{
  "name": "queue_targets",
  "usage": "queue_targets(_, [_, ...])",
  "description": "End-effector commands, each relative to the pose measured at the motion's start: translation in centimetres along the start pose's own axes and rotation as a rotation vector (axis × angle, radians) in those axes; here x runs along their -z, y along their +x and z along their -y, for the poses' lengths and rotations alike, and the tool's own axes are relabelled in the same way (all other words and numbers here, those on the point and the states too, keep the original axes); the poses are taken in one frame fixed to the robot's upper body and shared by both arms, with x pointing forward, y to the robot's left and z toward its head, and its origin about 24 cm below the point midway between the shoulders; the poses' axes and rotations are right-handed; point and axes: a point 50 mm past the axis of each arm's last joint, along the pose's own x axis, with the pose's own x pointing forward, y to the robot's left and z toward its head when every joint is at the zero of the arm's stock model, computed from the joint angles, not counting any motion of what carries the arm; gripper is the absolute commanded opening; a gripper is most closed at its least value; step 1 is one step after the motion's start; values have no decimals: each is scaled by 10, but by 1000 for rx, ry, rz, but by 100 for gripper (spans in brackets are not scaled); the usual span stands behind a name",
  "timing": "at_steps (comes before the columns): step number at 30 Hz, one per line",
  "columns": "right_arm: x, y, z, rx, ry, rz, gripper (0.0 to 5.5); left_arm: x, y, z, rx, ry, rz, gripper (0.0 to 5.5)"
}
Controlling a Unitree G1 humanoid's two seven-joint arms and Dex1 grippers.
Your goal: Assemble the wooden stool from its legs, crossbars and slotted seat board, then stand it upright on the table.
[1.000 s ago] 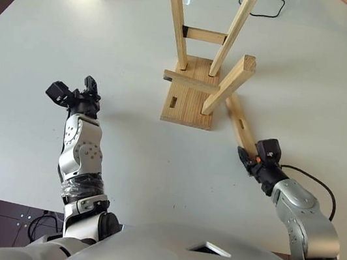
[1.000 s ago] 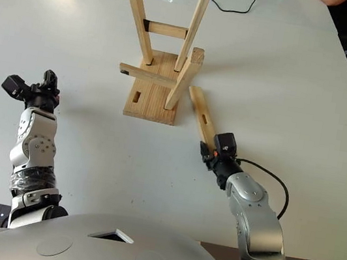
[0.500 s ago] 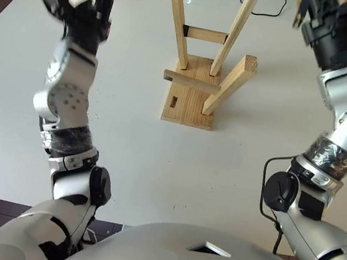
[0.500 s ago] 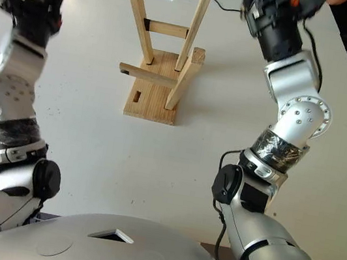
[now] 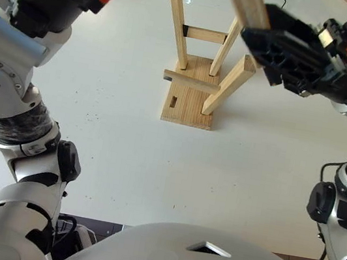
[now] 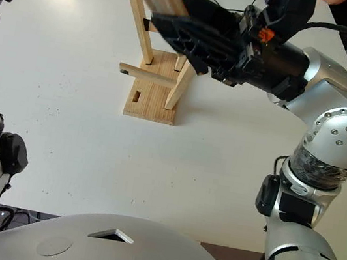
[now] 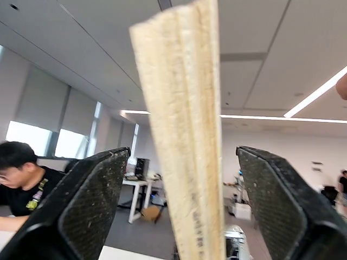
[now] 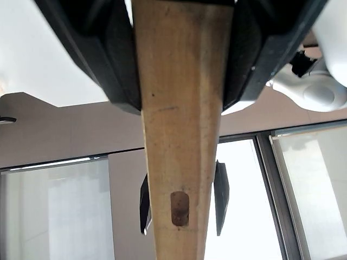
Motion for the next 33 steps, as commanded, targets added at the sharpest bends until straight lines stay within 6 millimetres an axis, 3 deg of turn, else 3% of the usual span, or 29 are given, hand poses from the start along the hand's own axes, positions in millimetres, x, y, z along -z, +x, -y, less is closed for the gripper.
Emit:
queue_targets(1, [7, -3, 1, -12, -12, -63, 209, 3, -3, 6, 68, -32, -89, 363])
queue_targets(11, [12, -5, 3, -51, -18, -120, 209, 9, -4, 10, 76, -54, -137, 363])
queue_targets(19, [22, -1, 2, -59, 11, -130, 209, 31, 12, 4, 78, -64, -189, 363])
queue_targets(26, [25, -14, 7, 6, 21, -150, 206, 22, 8, 3, 69, -48, -166, 261])
queue_targets(33, [23, -20, 10, 38, 9, -140, 206, 21, 5, 0, 48, -37, -162, 259])
